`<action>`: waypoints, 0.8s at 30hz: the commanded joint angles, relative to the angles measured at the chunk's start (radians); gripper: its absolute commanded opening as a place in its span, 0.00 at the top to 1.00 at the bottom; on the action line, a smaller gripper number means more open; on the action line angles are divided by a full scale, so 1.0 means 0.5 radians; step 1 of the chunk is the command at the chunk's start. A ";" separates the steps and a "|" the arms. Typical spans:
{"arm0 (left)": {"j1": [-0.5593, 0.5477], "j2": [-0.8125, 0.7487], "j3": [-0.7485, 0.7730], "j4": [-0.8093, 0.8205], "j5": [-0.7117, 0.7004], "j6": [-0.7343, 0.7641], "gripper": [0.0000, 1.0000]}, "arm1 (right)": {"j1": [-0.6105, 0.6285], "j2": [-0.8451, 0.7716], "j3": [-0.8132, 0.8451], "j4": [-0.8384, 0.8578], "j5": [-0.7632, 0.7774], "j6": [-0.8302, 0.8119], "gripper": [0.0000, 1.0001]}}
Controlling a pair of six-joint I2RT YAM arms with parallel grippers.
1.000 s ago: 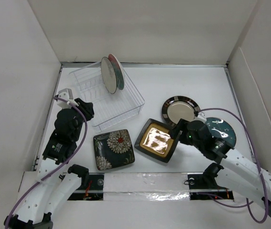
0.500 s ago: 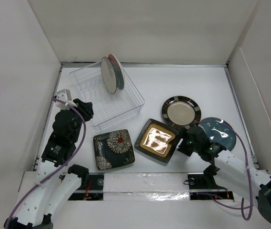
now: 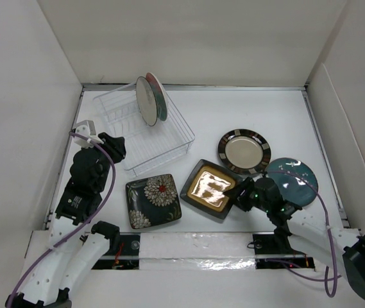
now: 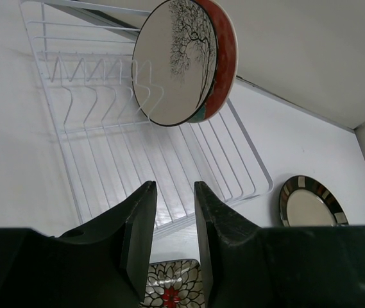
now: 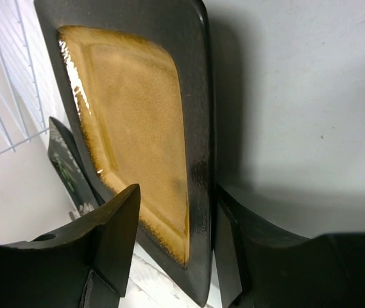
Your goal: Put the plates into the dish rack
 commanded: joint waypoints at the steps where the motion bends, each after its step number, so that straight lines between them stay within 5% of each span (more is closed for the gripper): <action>1: -0.004 -0.024 0.045 0.099 0.042 0.025 0.73 | 0.071 0.012 -0.127 -0.042 0.076 0.062 0.48; 3: -0.004 -0.024 0.045 0.102 0.036 0.025 0.73 | 0.092 0.018 -0.114 -0.051 0.098 0.077 0.55; 7: -0.004 -0.036 0.045 0.096 0.030 0.025 0.73 | 0.138 0.046 -0.096 -0.063 0.141 0.099 0.85; 11: -0.004 -0.033 0.039 0.099 0.048 0.022 0.73 | 0.242 -0.088 -0.038 -0.225 0.263 0.096 1.00; 18: -0.004 -0.024 0.042 0.099 0.073 0.025 0.73 | 0.503 -0.763 0.455 -1.182 0.916 -0.042 1.00; 24: -0.004 -0.042 0.042 0.099 0.073 0.028 0.73 | 0.522 -0.571 1.029 -1.095 1.190 -0.575 1.00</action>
